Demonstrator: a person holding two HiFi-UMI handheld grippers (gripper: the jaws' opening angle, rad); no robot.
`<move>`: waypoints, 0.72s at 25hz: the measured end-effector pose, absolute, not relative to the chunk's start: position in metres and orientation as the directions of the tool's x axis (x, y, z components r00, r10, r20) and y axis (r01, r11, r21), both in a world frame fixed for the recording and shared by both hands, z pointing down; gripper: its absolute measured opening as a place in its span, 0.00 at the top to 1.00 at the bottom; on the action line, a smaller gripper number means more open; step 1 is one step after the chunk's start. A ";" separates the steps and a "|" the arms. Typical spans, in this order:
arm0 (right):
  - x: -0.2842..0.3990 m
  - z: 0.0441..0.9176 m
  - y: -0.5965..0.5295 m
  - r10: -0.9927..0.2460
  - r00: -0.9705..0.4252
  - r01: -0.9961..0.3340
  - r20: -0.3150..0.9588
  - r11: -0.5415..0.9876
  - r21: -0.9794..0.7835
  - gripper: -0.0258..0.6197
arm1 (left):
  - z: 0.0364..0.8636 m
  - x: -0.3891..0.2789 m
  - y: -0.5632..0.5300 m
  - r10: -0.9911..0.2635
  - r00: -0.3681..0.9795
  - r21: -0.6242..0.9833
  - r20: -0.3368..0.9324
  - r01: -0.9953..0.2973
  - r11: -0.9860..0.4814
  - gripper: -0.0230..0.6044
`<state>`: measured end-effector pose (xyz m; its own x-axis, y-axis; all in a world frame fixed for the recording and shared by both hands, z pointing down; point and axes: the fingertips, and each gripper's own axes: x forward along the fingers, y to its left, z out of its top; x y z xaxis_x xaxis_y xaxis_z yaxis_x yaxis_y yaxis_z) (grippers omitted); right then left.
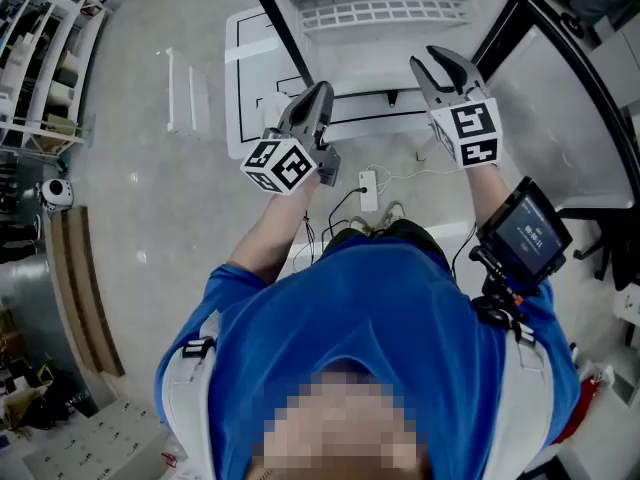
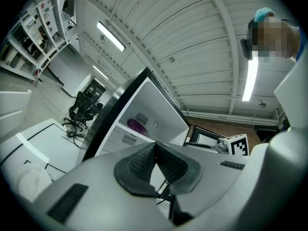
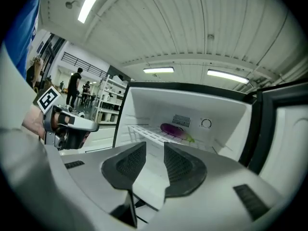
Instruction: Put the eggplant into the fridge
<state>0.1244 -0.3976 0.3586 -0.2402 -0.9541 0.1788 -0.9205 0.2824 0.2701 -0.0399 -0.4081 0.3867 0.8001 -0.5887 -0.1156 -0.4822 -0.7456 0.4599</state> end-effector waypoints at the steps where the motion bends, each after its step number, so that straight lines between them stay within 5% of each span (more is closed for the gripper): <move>1: 0.123 0.362 -0.394 -0.956 -0.235 -0.928 0.176 0.275 0.251 0.78 | 0.388 -0.041 -0.408 -0.586 0.802 0.460 -0.115 -0.480 -0.747 0.95; 18: 0.146 0.375 -0.302 -0.956 -0.252 -0.954 0.151 0.271 0.126 0.95 | 0.381 -0.002 -0.347 -0.586 0.803 0.435 -0.112 -0.491 -0.755 0.95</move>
<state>0.1457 -0.3018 0.3750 -0.2521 -0.9559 0.1507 -0.9542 0.2714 0.1256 -0.0020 -0.3469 0.3811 0.8027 -0.5858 -0.1115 -0.4907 -0.7552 0.4346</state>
